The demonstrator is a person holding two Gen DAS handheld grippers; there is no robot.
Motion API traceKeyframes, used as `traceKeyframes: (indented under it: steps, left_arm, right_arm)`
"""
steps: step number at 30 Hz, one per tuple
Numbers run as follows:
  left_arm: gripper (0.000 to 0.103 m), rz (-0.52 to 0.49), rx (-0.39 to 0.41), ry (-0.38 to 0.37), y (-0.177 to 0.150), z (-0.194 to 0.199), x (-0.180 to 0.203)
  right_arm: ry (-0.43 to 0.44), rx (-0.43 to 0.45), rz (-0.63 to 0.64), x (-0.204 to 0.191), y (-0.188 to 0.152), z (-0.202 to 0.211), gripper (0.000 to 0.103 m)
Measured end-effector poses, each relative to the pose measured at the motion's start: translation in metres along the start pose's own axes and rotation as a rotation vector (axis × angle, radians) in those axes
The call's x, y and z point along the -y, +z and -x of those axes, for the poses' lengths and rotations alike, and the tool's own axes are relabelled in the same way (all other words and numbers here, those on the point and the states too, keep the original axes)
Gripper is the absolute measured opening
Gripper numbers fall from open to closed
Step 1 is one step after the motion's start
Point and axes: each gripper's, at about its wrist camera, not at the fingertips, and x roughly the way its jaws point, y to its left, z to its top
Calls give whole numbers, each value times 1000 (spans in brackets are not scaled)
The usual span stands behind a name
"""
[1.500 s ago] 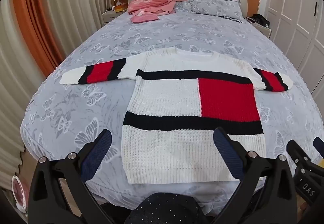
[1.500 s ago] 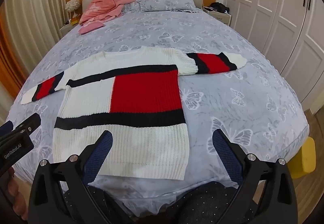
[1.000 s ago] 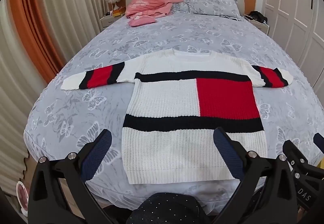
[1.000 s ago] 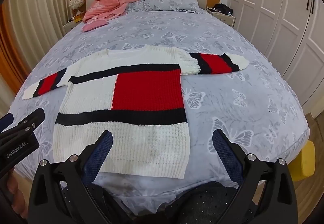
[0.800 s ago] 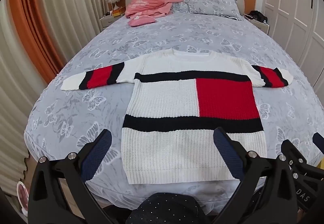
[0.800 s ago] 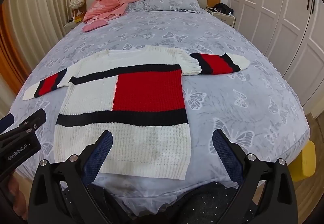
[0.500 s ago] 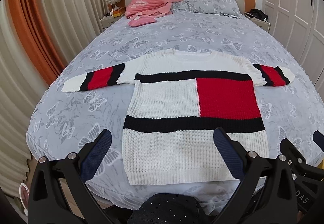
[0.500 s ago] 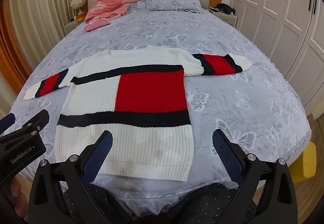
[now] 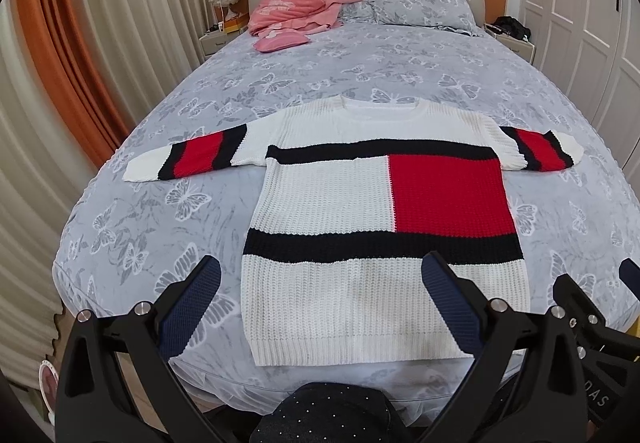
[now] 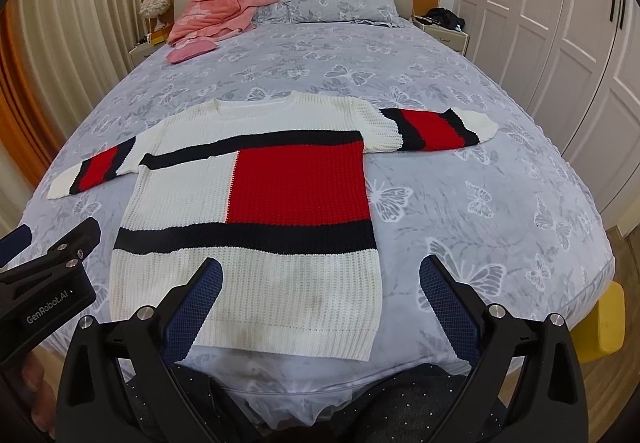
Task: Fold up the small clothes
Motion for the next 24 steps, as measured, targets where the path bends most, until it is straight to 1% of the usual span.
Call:
traceKeyframes:
  steps: [24]
  left_arm:
    - [98, -4, 3, 1, -4, 5, -2]
  right_arm:
    - [10, 7, -2, -2, 8, 2, 97]
